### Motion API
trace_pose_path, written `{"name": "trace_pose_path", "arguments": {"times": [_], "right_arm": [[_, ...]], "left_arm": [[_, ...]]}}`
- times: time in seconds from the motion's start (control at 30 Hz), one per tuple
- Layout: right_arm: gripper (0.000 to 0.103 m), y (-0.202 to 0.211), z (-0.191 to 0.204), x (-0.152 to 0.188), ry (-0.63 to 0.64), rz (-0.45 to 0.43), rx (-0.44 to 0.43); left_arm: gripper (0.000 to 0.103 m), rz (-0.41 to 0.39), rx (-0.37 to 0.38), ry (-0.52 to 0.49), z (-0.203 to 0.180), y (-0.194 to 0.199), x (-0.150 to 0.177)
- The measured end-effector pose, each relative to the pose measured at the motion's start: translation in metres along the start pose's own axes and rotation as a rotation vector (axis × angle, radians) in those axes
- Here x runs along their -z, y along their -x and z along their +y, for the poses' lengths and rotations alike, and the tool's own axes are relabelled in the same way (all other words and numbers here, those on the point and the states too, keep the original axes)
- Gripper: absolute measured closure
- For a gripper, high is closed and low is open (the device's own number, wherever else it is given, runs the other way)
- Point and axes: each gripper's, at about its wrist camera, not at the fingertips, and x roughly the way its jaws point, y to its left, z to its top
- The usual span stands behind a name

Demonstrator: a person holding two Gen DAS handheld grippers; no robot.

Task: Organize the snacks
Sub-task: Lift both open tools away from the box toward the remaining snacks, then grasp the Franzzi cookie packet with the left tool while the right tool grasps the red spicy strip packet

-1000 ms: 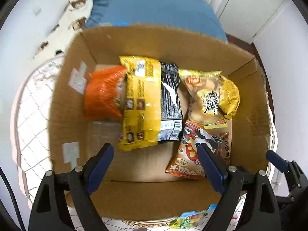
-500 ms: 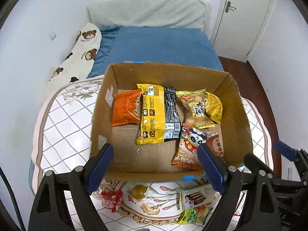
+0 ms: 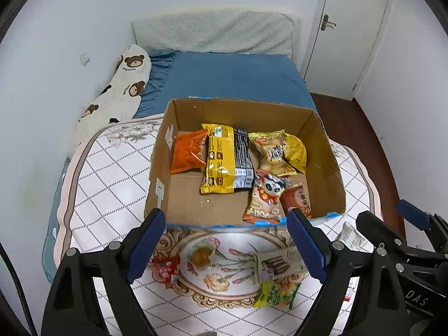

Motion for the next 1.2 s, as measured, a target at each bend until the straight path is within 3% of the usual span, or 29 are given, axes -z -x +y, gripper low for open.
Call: {"name": "trace_pose_path", "arguments": {"times": [0.17,0.37,0.47,0.7,0.83,0.97,1.03,1.07,1.13,1.2], "right_arm": [[0.01,-0.003,-0.027,0.023,-0.076,0.062,-0.019],[0.01,-0.034,-0.086,0.07,-0.204,0.202,0.006],[0.01,-0.051,-0.118,0.098,-0.284,0.275,0.015],[0.01,-0.082,-0.18,0.154,-0.464,0.378,0.068],[0.01,-0.098,-0.202,0.174,-0.519,0.421,0.114],[0.01,-0.118,-0.212,0.185,-0.521,0.455,0.139],[0.01,-0.131,-0.211,0.187,-0.502,0.466,0.149],[0.01,-0.138,-0.209,0.188,-0.492,0.472,0.158],[0.016,-0.149,-0.206,0.189,-0.467,0.478,0.179],[0.035,-0.159,-0.199,0.188,-0.412,0.474,0.237]], "left_arm": [[0.014,0.095,0.024,0.006,-0.014,-0.022,0.027],[0.014,0.316,0.083,-0.123,-0.056,-0.094,0.08],[0.014,0.349,0.054,-0.32,-0.089,-0.124,0.1],[0.014,0.3,-0.107,-0.84,-0.159,-0.173,0.128],[0.014,0.325,-0.149,-1.023,-0.181,-0.2,0.142],[0.015,0.359,-0.11,-1.089,-0.193,-0.213,0.154],[0.032,0.377,-0.093,-1.067,-0.192,-0.215,0.157],[0.032,0.386,-0.089,-1.042,-0.191,-0.216,0.156],[0.033,0.386,-0.082,-0.97,-0.184,-0.215,0.152],[0.036,0.417,-0.062,-0.847,-0.167,-0.214,0.148]]}}
